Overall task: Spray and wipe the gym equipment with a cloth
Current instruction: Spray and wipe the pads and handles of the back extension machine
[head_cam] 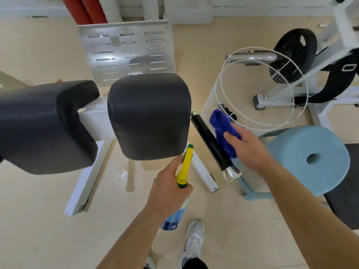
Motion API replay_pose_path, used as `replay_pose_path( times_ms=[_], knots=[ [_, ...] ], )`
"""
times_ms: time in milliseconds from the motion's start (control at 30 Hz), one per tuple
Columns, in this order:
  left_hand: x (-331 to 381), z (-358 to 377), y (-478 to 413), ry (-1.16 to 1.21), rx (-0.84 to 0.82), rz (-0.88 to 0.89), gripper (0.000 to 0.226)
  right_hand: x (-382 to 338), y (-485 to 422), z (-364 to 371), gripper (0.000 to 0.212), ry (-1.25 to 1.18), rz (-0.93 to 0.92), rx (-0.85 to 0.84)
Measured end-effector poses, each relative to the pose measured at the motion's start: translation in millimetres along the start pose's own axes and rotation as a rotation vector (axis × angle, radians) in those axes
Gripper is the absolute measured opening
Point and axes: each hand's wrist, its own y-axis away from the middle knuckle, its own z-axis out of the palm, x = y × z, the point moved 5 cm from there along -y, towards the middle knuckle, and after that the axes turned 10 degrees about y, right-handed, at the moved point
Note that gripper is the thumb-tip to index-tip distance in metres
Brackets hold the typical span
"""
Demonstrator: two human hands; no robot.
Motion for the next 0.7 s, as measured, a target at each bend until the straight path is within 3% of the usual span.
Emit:
replay_pose_path(
  times_ms=[100, 233, 367, 533, 633, 700],
  knots=[
    [1.7, -3.8, -0.1, -0.008, 0.013, -0.003, 0.052, -42.9, -28.7, 26.2, 0.033, 0.334, -0.332, -0.06],
    [1.7, -10.7, 3.0, -0.035, 0.02, -0.002, 0.052, -49.1, -24.0, 46.8, 0.031, 0.79, -0.329, -0.118],
    [6.8, -18.0, 9.4, -0.029, 0.018, 0.004, 0.052, -48.7, 32.9, 39.7, 0.034, 1.055, -0.432, -0.139],
    [21.7, -27.5, 20.0, -0.075, -0.001, 0.009, 0.049, -56.6, 42.8, 11.3, 0.039, 0.921, -0.308, -0.213],
    [30.2, -32.8, 25.8, -0.098, -0.004, 0.006, 0.051, -56.8, 28.9, -5.1, 0.031, 0.679, -0.255, -0.056],
    [33.8, -35.1, 28.3, -0.111, -0.004, 0.002, 0.053, -52.1, 20.5, 15.6, 0.026, 0.746, -0.327, -0.034]
  ],
)
